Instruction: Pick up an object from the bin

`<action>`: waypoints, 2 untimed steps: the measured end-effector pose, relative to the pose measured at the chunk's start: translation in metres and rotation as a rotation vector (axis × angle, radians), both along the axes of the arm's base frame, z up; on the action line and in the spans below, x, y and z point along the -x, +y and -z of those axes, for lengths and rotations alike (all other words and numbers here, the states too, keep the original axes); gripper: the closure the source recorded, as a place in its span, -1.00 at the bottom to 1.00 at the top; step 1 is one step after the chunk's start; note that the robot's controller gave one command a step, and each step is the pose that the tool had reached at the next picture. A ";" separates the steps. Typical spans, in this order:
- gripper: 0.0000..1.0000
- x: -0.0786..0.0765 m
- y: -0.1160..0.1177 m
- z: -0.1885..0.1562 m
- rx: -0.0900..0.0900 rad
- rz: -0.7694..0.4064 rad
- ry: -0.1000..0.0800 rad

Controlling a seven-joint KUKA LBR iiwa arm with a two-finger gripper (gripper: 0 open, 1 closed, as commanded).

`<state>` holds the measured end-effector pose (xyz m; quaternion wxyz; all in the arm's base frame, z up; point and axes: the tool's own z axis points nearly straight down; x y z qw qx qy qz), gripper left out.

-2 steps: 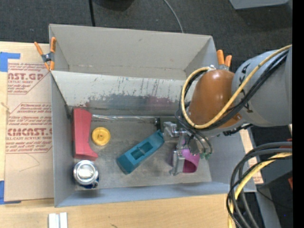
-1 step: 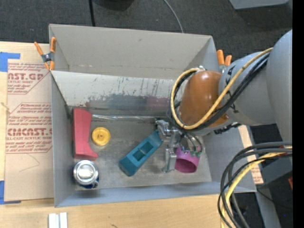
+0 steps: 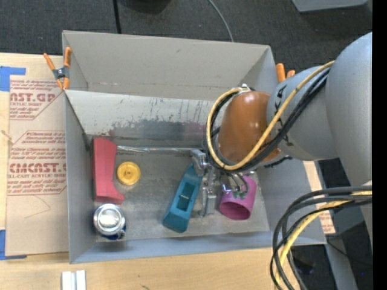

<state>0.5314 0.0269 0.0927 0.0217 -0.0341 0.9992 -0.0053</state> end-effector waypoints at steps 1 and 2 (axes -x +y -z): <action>-1.00 -0.014 0.016 0.003 -0.005 -0.017 -0.010; 1.00 -0.005 0.039 0.022 0.003 -0.096 -0.005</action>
Offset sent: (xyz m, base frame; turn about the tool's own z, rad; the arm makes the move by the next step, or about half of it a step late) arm 0.0037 0.0382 -0.0227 -0.0958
